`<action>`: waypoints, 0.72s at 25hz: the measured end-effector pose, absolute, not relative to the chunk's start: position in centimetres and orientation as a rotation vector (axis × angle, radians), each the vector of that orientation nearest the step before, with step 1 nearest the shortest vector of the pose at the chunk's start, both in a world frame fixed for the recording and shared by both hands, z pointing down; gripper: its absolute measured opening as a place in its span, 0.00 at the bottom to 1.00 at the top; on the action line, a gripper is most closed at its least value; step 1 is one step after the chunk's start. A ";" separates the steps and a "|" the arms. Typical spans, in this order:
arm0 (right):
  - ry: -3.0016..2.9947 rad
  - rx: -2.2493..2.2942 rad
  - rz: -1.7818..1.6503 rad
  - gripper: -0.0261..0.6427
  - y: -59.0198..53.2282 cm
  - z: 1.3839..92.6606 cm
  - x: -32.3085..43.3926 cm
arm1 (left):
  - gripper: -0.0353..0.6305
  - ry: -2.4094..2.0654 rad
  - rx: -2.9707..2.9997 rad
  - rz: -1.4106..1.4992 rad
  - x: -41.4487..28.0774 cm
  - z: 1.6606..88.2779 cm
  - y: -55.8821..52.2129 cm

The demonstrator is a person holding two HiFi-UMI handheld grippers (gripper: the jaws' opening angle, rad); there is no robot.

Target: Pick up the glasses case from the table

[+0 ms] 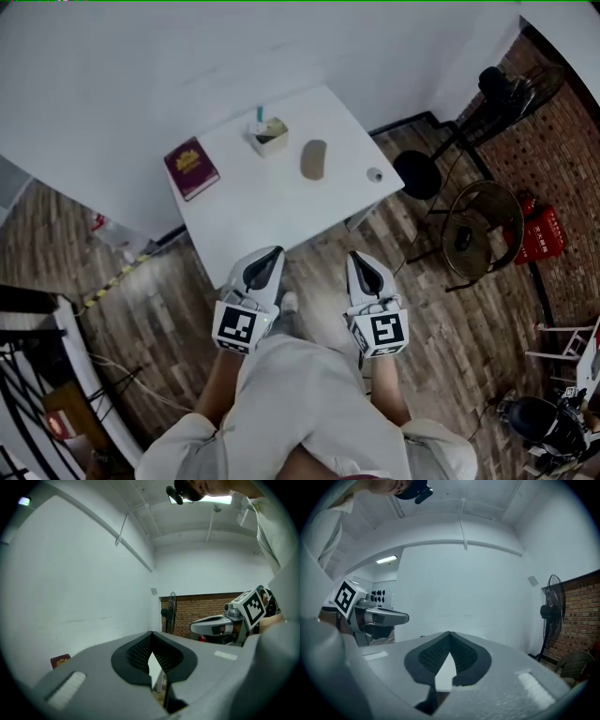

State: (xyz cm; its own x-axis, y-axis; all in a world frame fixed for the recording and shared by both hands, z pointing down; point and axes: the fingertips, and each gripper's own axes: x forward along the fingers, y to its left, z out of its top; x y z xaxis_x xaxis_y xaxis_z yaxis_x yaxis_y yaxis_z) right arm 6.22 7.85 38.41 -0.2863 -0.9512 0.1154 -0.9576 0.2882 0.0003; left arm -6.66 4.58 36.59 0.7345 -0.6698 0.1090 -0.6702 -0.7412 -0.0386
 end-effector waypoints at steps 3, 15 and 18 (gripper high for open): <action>-2.430 1.834 0.110 0.04 5.8 38.3 6.1 | 0.08 -1.111 2.922 0.174 -6.7 36.6 2.2; -2.328 1.905 0.117 0.04 -1.3 38.7 6.5 | 0.08 -0.988 2.952 0.138 -5.6 37.4 -5.9; -2.320 1.922 0.115 0.04 -2.9 38.7 6.5 | 0.08 -0.968 2.958 0.135 -5.4 37.6 -7.6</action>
